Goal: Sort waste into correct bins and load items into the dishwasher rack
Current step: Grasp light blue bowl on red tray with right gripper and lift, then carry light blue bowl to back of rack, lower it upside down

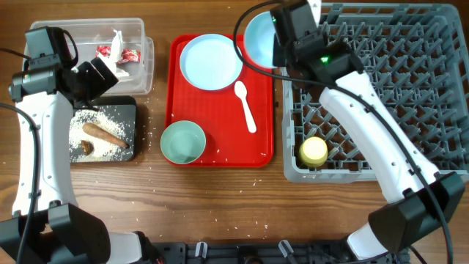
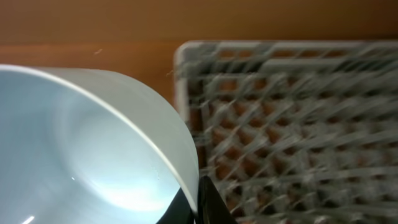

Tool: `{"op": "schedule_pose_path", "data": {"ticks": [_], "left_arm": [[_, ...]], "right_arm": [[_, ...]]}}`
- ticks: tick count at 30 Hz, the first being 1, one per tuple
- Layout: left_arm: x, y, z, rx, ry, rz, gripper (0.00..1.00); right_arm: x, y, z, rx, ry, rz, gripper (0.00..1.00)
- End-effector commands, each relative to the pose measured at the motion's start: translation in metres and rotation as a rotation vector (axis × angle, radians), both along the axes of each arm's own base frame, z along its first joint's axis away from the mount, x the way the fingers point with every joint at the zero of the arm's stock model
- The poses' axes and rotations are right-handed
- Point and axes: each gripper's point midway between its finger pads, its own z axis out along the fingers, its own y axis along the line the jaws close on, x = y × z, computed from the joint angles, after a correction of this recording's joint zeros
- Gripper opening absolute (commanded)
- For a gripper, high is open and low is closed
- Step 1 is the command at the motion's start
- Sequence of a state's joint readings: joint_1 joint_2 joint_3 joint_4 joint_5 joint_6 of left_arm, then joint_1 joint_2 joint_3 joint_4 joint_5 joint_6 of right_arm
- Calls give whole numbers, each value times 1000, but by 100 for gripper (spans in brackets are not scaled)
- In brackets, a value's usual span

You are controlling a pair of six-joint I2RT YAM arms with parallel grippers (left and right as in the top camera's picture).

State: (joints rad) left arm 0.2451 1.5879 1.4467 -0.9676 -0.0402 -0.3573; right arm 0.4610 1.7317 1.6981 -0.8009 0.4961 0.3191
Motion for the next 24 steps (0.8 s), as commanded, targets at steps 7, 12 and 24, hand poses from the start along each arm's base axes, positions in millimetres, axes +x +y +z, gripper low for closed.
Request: {"op": "schedule_pose_path", "data": {"ticks": [7,12,24], "left_arm": [[3,3,1,5,-4,8,100],[3,3,1,5,-4,8,100],[3,3,1,5,-3,9,100]], "right_arm": [[22,-24,33,-347,-48,222,4],[30,-42,39,-182,-113,59,4],[56,-116,61,-212,-86,-128,4]]}}
